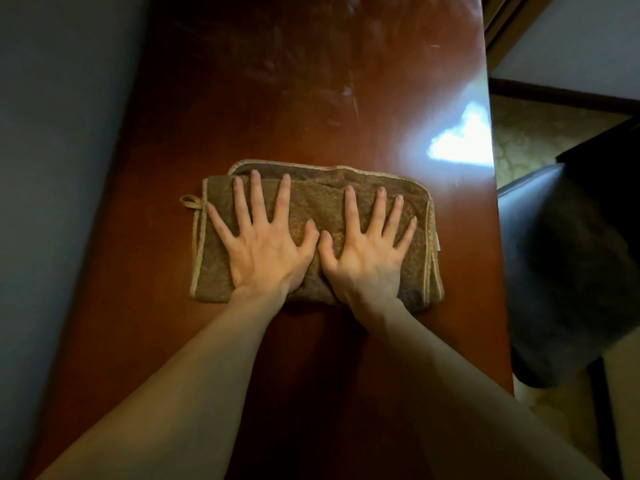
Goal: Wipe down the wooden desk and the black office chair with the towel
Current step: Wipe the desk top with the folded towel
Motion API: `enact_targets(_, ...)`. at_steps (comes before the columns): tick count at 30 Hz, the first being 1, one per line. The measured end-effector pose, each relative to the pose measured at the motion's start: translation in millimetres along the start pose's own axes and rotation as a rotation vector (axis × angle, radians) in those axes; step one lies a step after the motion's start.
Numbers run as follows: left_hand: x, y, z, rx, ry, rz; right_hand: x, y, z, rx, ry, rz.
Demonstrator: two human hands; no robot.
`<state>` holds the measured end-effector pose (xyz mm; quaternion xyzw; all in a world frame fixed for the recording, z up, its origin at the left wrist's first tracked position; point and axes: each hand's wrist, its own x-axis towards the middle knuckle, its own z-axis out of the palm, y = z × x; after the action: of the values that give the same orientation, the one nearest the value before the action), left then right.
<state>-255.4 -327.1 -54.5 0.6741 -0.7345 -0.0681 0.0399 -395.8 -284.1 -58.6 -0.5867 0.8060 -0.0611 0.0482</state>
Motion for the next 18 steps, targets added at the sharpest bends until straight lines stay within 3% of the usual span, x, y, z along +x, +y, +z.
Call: enact_targets(18, 88, 16, 4, -0.005, 0.038, -0.024, 82, -18, 1, 0.014, -0.006, 0.064)
